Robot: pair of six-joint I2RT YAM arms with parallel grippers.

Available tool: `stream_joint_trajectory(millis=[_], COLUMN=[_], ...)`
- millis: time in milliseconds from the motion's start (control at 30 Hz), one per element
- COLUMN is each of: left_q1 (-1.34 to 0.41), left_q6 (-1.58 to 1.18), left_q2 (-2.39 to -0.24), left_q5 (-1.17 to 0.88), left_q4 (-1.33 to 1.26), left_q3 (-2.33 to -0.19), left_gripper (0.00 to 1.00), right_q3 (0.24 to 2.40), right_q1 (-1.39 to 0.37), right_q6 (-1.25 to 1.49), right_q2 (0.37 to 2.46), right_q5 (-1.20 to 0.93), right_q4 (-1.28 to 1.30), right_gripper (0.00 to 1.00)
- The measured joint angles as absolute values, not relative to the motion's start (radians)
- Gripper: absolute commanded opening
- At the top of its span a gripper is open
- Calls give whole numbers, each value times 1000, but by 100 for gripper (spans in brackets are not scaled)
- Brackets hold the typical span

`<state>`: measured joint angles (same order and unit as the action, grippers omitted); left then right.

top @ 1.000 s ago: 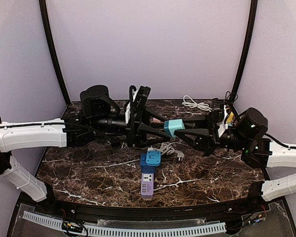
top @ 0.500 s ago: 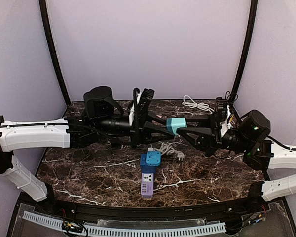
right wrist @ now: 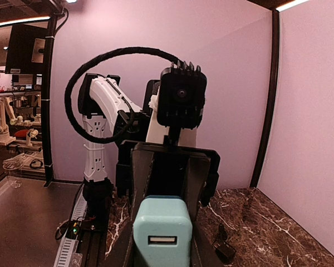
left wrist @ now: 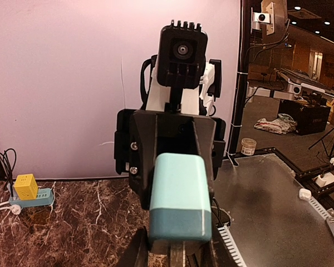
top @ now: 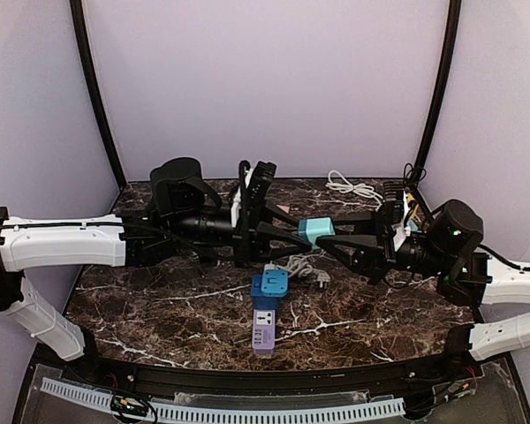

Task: Insert the plug
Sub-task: Adjust the plug at the center of the board.

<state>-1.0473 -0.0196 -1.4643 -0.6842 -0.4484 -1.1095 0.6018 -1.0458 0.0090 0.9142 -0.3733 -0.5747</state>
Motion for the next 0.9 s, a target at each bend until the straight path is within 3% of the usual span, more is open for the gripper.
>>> stream_joint_trajectory(millis=[200,233,300,367,400,433,667,900], left_q1=[-1044,-1044,-1041,-1039,-1038,-1038,-1007,-992], left_q6=[-2,-1,0,0,0,6,125,211], left_q2=[-1464,-1464,-1464,-1464,-1462,-1461,-1437,-1423], left_q5=[-678,-678,-679,-679,-680,-680,-657,-619], left_q4=[-472,-478,-489,-501,-501,-500,-378,-326], left_q3=[-1101,-1098,-1089,-1074,-1066,-1055,-1008,-985], left_gripper=[1,1,1,1,1,1,1,1], right_q3=[601,601,601,601,600,600,673,838], right_q1=[-1046,-1046,-1046,-1046,-1046,-1046,-1046,-1046], right_q6=[39,40,41,41,42,35,-41,-121], right_q2=[918,919,925,929,931,931,868,942], right_q5=[-362,-361,-358,-354,-350,-345,-305,-294], right_q4=[-580,-581,-584,-577,-567,-548,-193,26], right_gripper=[0,7,36,82,95,98,95,75])
